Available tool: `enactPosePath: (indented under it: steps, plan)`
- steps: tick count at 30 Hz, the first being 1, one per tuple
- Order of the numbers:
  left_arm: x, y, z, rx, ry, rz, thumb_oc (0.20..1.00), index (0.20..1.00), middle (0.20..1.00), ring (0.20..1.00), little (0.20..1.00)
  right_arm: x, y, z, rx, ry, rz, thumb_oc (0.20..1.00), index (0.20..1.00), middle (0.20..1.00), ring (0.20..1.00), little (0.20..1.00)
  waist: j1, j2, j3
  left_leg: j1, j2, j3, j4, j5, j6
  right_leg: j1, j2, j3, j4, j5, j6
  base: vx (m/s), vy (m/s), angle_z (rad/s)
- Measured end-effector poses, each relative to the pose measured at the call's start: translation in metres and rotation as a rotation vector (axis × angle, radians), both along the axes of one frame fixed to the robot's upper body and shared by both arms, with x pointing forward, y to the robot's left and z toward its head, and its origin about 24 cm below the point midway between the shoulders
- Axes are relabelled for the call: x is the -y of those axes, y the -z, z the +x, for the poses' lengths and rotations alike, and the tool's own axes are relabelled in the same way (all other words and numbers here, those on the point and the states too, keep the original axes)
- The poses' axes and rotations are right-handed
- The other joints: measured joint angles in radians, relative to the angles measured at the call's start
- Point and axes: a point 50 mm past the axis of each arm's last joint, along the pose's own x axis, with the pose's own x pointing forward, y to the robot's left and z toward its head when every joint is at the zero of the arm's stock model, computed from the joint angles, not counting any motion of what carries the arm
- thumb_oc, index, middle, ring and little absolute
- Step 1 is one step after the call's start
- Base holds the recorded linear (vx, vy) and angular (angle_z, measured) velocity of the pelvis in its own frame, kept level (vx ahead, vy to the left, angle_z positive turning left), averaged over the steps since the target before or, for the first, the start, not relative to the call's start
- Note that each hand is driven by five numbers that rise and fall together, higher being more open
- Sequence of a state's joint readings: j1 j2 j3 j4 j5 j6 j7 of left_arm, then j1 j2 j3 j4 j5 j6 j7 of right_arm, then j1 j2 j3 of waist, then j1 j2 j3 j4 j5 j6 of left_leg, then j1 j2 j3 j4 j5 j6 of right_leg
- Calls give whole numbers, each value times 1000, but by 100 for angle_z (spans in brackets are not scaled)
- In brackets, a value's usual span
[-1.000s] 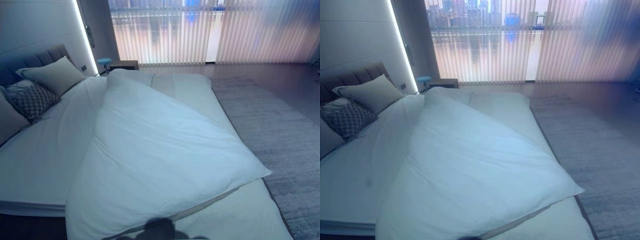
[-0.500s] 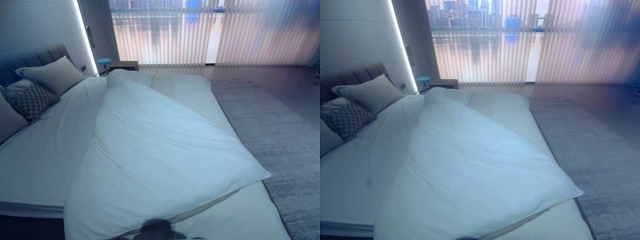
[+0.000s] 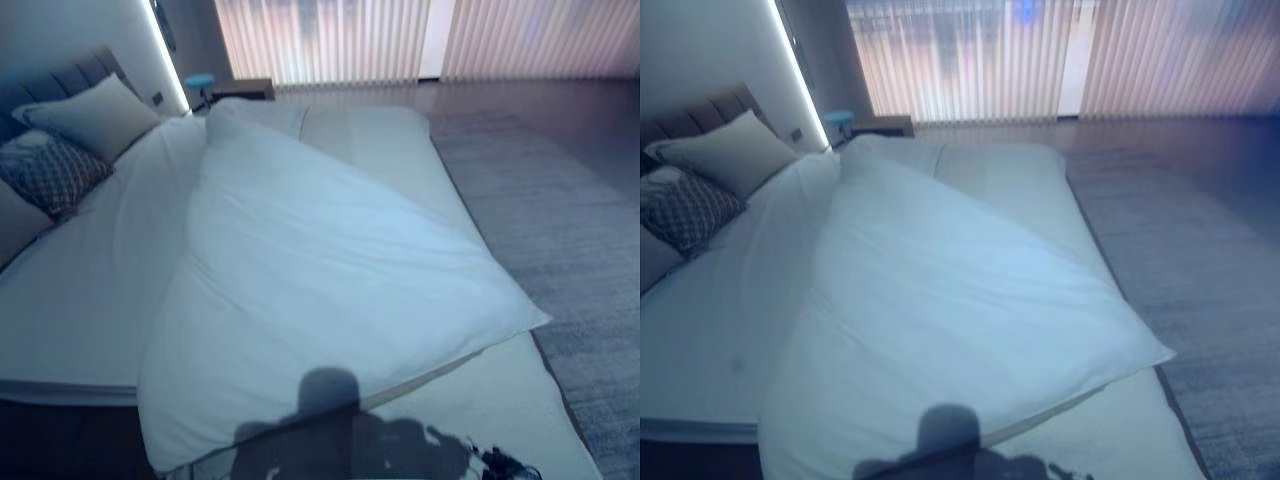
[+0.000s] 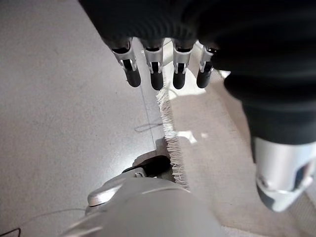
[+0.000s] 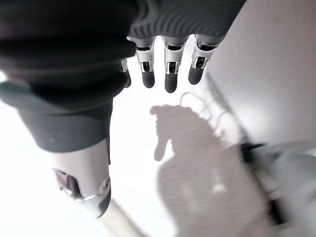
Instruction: Make the bed
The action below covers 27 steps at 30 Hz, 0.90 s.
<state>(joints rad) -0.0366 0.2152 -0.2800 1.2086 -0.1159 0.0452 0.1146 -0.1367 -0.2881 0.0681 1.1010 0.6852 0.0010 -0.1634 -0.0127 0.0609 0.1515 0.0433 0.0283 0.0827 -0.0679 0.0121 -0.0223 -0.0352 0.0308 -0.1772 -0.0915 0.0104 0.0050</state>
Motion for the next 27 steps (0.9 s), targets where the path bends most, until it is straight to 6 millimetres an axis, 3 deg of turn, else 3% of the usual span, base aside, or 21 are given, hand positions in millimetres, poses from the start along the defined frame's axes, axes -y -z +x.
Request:
enactPosePath:
  steps: [5, 9, 12, 18, 22, 27]
  plan:
    - [5, -8, 30, 97, -9, -7, 1000, 1000, 1000, 1000, 1000, -3, -37, 67, 228, 105, 37, 1000, 1000, 1000, 1000, 1000, 3, 10, 66, -71, -4, -1, 7, 18, -1, -65, -5, -5, 0, 19, 5, -32, -12, 1]
    - [8, -9, 34, 114, -24, -12, 1000, 1000, 1000, 1000, 1000, -7, -68, 107, 359, 150, 60, 1000, 1000, 1000, 1000, 1000, 4, 19, 102, -119, -3, -1, 1, 27, -3, -118, -4, -7, 0, 27, 7, 20, -19, -2]
    - [11, -8, 33, 107, -9, -7, 1000, 1000, 1000, 1000, 1000, -7, -81, 121, 401, 171, 56, 1000, 1000, 1000, 1000, 1000, 7, 27, 118, -153, -2, -1, 0, 30, -3, -152, -4, -7, 0, 28, 7, 22, -19, 0]
    - [21, -15, 52, 171, -21, -40, 1000, 1000, 1000, 1000, 1000, 6, -110, 146, 459, 227, 23, 1000, 1000, 1000, 1000, 1000, 27, 50, 169, -194, -5, -5, 1, 41, -3, -189, -6, -17, 0, 42, -7, 29, -34, 3]
    - [33, -24, 73, 254, -23, -89, 1000, 1000, 1000, 1000, 1000, 13, -147, 173, 534, 245, -3, 1000, 1000, 1000, 1000, 1000, 45, 69, 197, -248, -7, -17, 10, 45, -4, -235, -9, -28, 0, 44, -9, 33, -26, 8]
    - [51, -28, 82, 290, 37, -126, 1000, 1000, 1000, 1000, 1000, 24, -177, 188, 606, 301, 4, 1000, 1000, 1000, 1000, 1000, 55, 84, 216, -297, -12, -46, 9, 62, -16, -272, -15, -56, 0, 44, -9, 11, -26, 19]
